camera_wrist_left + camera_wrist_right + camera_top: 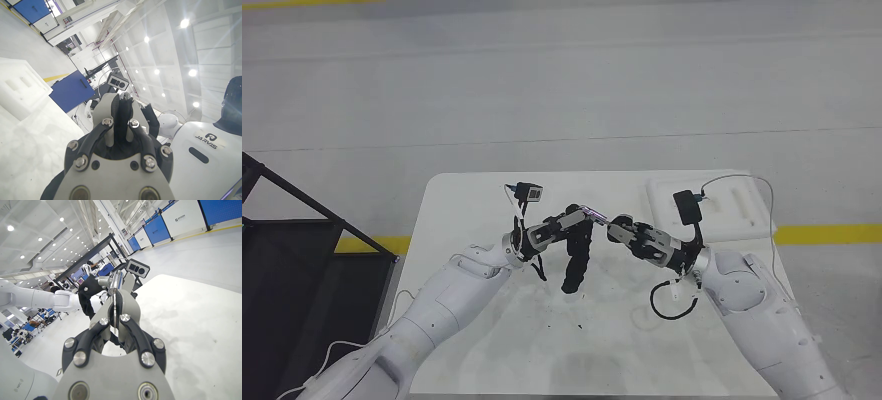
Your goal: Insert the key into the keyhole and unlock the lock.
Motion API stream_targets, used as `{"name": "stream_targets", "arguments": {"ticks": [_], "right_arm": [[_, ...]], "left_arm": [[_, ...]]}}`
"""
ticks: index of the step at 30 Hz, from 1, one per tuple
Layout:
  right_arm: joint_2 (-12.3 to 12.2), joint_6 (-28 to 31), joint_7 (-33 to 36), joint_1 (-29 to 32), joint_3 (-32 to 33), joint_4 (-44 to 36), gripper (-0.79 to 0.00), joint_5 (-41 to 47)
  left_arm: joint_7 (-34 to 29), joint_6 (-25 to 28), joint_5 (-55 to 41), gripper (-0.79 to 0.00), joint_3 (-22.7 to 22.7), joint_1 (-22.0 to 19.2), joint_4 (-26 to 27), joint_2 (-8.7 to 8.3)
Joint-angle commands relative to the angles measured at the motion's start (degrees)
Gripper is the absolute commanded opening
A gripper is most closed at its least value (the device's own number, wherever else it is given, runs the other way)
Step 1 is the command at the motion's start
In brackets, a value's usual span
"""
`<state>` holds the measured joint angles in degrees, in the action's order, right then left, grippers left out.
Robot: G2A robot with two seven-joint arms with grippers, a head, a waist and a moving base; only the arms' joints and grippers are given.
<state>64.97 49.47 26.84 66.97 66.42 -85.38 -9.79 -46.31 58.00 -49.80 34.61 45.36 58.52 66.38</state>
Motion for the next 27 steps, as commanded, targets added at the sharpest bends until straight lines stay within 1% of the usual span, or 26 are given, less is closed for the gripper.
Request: {"name": "stream_targets", "arguments": {"ticks": [1,2,4,5,6,7,8,11,12,13,15,16,19,20,25,26,27], "right_arm": [[-0.03,-0.01,0.04,-0.01,-0.02,0.02,-0.683,0.07],[-0.04,0.00,0.04,-0.01,-0.02,0.03,-0.693,0.08],[-0.06,-0.05,0.03,-0.01,-0.06,0.07,-0.680,0.21],[-0.07,-0.06,0.04,-0.03,-0.07,0.08,-0.665,0.24],[-0.08,-0.07,0.05,-0.04,-0.09,0.09,-0.631,0.26],[-0.08,-0.06,0.05,-0.04,-0.11,0.10,-0.693,0.27],[-0.10,-0.06,0.13,-0.06,-0.14,0.10,-0.785,0.25],[-0.12,0.02,0.06,-0.10,-0.17,0.12,-0.785,0.47],[-0.13,0.03,0.03,-0.12,-0.15,0.12,-0.767,0.51],[-0.14,0.10,-0.03,-0.11,-0.16,0.10,-0.680,0.63],[-0.16,0.08,-0.03,-0.11,-0.18,0.14,-0.548,0.74],[-0.17,0.05,-0.07,-0.11,-0.17,0.13,-0.446,0.84],[-0.20,0.05,-0.10,-0.09,-0.17,0.11,-0.400,0.86],[-0.21,0.06,-0.10,-0.08,-0.16,0.11,-0.329,0.87],[-0.27,0.24,-0.28,-0.03,-0.06,0.11,-0.280,1.09],[-0.28,0.25,-0.28,-0.03,-0.05,0.11,-0.209,1.10],[-0.29,0.25,-0.28,-0.03,-0.05,0.11,-0.074,1.11]], "left_arm": [[0.00,0.00,0.00,-0.785,0.00,0.00,0.00,0.00],[0.00,0.00,0.00,-0.785,0.00,0.00,0.00,0.00],[0.00,0.00,0.00,-0.785,0.00,0.00,0.00,0.00],[0.00,0.00,0.00,-0.785,0.00,0.00,0.00,0.00],[0.00,0.00,0.00,-0.785,0.00,0.00,0.00,0.00],[0.00,0.00,0.00,-0.785,0.00,0.00,0.00,0.00],[0.00,0.00,0.00,-0.785,0.00,0.00,0.00,0.00],[0.00,0.00,0.00,-0.785,0.00,0.00,0.00,0.00],[0.00,0.00,0.00,-0.785,0.00,0.00,0.00,0.00],[0.00,0.00,0.00,-0.785,0.00,0.00,0.00,0.00],[0.00,0.00,0.00,-0.785,0.00,0.00,0.00,0.00],[0.00,0.00,0.00,-0.785,0.00,0.00,0.00,0.00],[0.00,0.00,0.00,-0.785,0.00,0.00,0.00,0.00],[0.00,0.00,0.00,-0.785,0.00,0.00,0.00,0.00],[0.00,0.00,0.00,-0.785,0.00,0.00,0.00,0.00],[0.00,0.00,0.00,-0.785,0.00,0.00,0.00,0.00],[0.00,0.00,0.00,-0.785,0.00,0.00,0.00,0.00]]}}
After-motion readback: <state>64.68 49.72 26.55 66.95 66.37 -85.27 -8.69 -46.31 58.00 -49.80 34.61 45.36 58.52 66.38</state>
